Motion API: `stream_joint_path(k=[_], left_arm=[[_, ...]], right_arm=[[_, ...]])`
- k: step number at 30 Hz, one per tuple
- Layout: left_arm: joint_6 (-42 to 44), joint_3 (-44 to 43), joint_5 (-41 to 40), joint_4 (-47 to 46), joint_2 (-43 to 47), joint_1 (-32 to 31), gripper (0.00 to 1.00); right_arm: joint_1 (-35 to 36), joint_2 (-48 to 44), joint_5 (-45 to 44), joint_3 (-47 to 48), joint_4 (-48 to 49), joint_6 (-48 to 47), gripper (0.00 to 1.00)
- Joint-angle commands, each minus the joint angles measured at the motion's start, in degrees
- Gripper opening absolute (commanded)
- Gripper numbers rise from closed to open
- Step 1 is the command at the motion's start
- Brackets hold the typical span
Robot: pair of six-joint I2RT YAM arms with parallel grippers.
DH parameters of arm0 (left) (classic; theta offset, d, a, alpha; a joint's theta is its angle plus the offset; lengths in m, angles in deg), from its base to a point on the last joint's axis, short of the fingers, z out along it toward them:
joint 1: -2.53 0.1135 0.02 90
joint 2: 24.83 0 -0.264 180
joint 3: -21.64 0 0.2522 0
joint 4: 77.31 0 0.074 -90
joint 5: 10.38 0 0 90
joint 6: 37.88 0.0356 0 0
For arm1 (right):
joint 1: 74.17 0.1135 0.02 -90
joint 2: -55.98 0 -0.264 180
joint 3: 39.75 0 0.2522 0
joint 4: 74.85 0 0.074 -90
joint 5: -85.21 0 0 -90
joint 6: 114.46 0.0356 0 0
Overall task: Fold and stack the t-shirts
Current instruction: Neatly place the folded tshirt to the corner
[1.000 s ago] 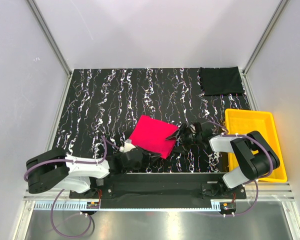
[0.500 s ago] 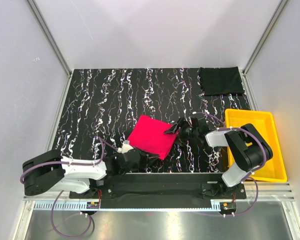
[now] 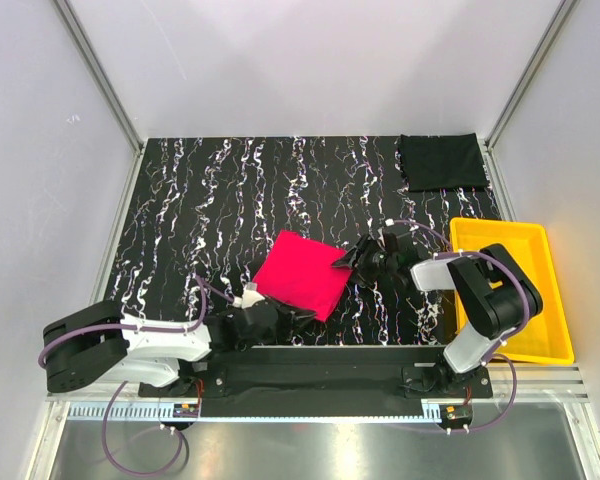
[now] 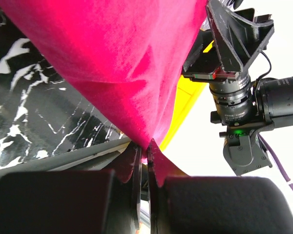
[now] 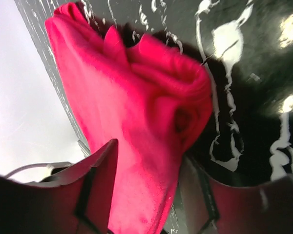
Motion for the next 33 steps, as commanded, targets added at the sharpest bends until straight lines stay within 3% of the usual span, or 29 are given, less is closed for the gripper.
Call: stream_joint_path(k=[1, 3, 6, 7, 10, 14, 18, 22, 27, 33], left_arm=[[-9.2, 1.3, -0.3, -3.0, 1.1, 0.0, 0.07], [-9.2, 1.4, 0.1, -3.0, 1.1, 0.0, 0.07], [-8.6, 1.2, 1.2, -3.4, 0.6, 0.3, 0.09], [-8.3, 1.3, 1.8, -3.6, 0.5, 0.6, 0.17], [-4.4, 0.8, 7.1, -4.1, 0.5, 3.0, 0.34], [4.7, -1.0, 15.7, -2.1, 2.9, 7.5, 0.40], [25.6, -8.7, 22.4, 12.6, 6.8, 13.3, 0.41], [39.2, -13.4, 29.2, 17.6, 9.6, 18.8, 0.43], [61.3, -23.1, 29.5, 33.5, 9.9, 21.8, 0.43], [72.5, -26.1, 27.4, 39.6, 10.0, 21.9, 0.44]], right_arm=[[-1.6, 3.5, -7.9, -0.8, -6.4, -5.1, 0.57], [-1.8, 4.3, -8.2, -0.3, -6.4, -5.4, 0.53], [-2.0, 5.4, -6.8, 2.2, -8.3, -7.8, 0.33], [-2.0, 5.3, -6.7, 4.0, -9.5, -8.6, 0.14], [-2.0, 1.8, -9.3, 5.5, -13.5, -11.2, 0.00], [-2.0, -3.8, -14.7, 8.7, -21.7, -16.4, 0.00], [-2.0, -7.8, -19.4, 14.7, -31.0, -22.9, 0.00], [-2.1, -7.1, -24.6, 24.3, -39.4, -32.9, 0.00], [-4.5, -4.1, -32.9, 35.9, -49.0, -42.5, 0.00], [-12.8, 0.8, -33.9, 48.8, -53.7, -51.4, 0.00]])
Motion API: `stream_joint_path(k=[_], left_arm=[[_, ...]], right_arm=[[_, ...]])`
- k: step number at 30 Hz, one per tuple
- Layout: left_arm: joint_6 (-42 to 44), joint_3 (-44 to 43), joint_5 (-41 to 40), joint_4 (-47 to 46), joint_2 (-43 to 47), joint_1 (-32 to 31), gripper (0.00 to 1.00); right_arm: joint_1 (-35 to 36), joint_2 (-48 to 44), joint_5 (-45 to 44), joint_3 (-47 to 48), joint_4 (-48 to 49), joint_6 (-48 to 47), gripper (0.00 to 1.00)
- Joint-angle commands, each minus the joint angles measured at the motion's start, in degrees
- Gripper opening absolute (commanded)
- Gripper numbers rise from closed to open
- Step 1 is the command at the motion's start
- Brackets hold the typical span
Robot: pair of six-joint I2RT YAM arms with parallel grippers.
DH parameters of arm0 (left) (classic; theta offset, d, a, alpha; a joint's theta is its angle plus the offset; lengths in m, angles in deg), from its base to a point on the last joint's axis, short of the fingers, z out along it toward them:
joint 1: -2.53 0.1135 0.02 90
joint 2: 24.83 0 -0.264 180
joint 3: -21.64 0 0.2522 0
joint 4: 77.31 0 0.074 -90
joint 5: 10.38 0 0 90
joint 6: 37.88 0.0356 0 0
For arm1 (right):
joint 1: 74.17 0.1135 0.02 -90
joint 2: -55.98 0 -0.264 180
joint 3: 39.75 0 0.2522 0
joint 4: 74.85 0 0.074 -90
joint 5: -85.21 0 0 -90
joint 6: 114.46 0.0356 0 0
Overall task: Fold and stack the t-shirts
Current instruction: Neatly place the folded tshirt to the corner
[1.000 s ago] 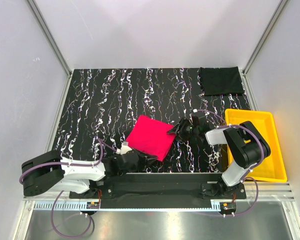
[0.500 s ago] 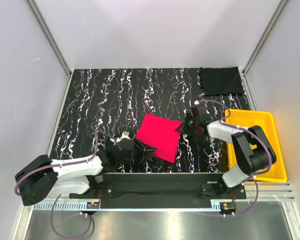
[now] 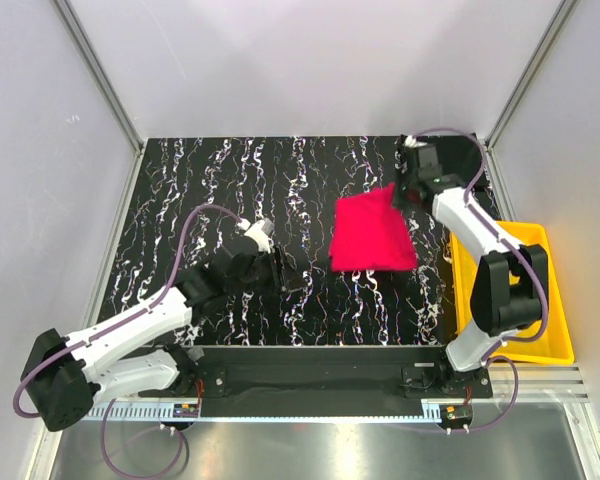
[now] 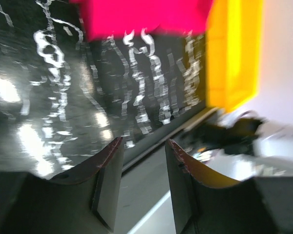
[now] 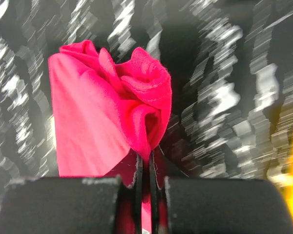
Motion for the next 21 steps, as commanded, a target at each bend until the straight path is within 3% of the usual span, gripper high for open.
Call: stream_joint_path(k=[1, 10, 16, 21], left_arm=[[11.8, -1.6, -0.3, 6.3, 0.8, 0.4, 0.44], [19.0, -2.7, 4.2, 6.3, -4.8, 6.8, 0.44], [22.7, -3.6, 8.5, 6.0, -9.8, 13.6, 0.44], [23.9, -4.0, 10.3, 5.5, -13.2, 14.5, 0.43]], right_arm=[[-4.6, 2.5, -4.7, 8.5, -3.5, -10.2, 0.00], [-11.2, 19.0, -6.2, 29.6, -3.7, -25.8, 0.00], [-15.8, 24.4, -2.4, 39.4, -3.6, -29.4, 0.00], [-17.4, 27.9, 0.1, 45.9, -3.7, -33.4, 0.00]])
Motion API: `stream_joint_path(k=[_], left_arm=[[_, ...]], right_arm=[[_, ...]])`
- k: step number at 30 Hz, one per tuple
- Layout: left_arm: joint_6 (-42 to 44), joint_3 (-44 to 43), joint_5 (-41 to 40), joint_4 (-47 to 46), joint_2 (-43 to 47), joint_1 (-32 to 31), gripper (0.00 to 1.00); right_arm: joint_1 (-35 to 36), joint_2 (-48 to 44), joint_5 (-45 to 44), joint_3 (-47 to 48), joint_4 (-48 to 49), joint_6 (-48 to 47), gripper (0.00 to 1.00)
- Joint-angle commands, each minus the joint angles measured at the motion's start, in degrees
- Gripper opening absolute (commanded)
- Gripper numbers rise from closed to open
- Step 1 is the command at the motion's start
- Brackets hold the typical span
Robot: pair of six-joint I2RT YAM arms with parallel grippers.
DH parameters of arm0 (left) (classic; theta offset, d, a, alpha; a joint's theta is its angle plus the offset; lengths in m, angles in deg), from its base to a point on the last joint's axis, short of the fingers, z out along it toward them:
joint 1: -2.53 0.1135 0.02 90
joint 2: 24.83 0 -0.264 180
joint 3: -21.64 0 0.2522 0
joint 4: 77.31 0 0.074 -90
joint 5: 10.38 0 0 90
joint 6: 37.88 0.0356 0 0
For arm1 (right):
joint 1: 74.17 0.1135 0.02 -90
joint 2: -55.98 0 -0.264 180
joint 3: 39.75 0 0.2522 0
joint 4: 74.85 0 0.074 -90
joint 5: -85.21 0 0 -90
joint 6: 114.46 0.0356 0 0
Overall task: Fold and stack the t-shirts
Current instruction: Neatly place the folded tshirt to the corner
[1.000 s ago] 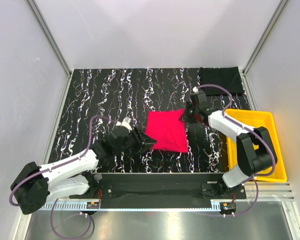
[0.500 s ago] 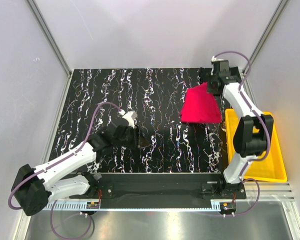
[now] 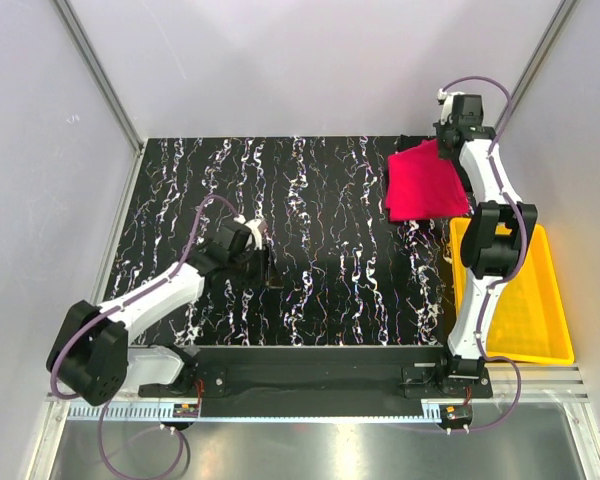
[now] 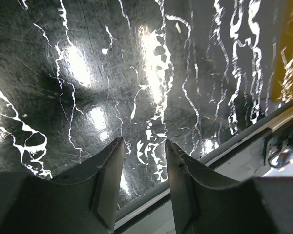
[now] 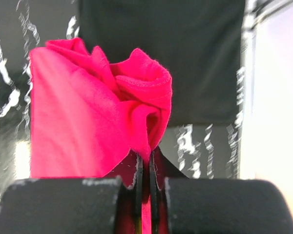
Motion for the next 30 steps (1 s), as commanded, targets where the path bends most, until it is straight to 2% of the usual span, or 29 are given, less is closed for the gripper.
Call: stream_joint_path(k=[1, 13, 18, 30], left_arm=[[2.9, -3.0, 3.9, -1.7, -1.8, 0.2, 0.43], [4.4, -6.3, 6.7, -3.5, -10.4, 0.7, 0.42], [5.0, -6.2, 7.5, -3.6, -10.9, 1.9, 0.42], [5.1, -6.8, 8.8, -3.9, -13.7, 3.8, 0.42]], right_arm=[[-1.1, 1.2, 1.8, 7.2, 1.7, -5.4, 0.00], [-2.6, 7.1, 5.4, 21.5, -1.8, -9.8, 0.00], [-2.9, 6.1, 9.6, 22.1, -1.9, -7.7, 0.00], [-3.7, 8.7, 7.9, 26.0, -2.0, -6.4, 0.00]])
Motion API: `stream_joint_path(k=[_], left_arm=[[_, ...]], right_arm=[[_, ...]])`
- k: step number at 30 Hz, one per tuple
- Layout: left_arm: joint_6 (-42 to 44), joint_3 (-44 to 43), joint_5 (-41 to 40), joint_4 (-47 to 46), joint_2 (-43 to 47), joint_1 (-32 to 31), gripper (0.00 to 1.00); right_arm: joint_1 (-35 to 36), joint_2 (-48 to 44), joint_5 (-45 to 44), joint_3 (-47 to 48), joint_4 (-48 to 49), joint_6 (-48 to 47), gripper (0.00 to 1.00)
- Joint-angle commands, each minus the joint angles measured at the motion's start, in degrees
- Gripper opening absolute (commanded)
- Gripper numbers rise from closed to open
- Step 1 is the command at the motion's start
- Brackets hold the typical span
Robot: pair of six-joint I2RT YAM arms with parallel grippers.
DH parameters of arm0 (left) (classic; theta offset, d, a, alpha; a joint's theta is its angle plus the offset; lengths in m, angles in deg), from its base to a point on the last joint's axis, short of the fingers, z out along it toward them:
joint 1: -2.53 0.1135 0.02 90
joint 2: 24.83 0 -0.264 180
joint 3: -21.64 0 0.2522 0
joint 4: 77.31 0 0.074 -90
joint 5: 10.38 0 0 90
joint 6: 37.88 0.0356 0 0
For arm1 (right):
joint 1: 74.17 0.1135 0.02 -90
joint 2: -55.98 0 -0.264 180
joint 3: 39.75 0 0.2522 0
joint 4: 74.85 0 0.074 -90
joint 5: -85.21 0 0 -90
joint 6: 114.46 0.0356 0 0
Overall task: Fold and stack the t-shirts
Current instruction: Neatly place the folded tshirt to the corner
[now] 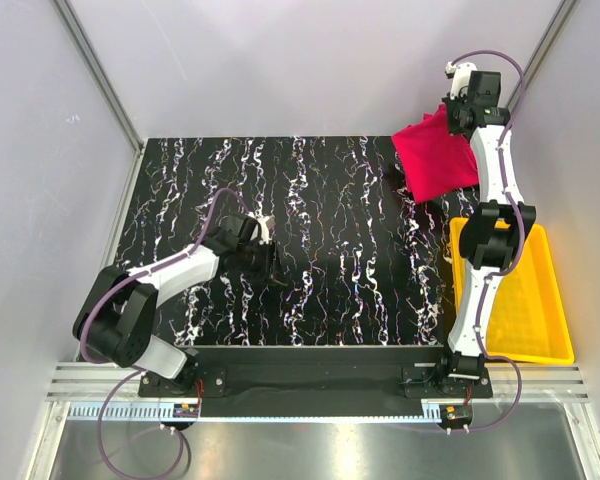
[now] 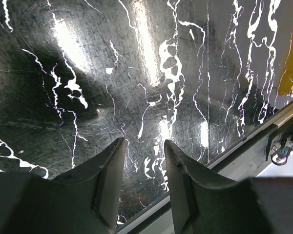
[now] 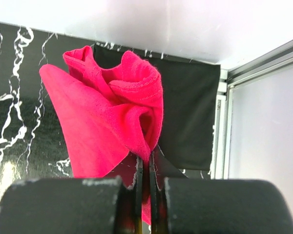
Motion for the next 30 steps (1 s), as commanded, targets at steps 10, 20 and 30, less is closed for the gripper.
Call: stream_joint_path(k=[10, 20, 30], left_arm=[[0.9, -2.2, 2.9, -2.5, -2.0, 1.3, 0.42], [0.5, -3.2, 3.6, -2.5, -4.1, 1.6, 0.42], [-0.2, -4.6, 4.1, -2.5, -6.5, 1.6, 0.42]], right_arm=[[-1.8, 6.4, -0.4, 11.4, 2.4, 0.9, 0.00], [-3.0, 10.9, -1.0, 15.8, 2.6, 2.0, 0.00], [-4.4, 15.9, 0.1, 18.0, 5.1, 2.4, 0.00]])
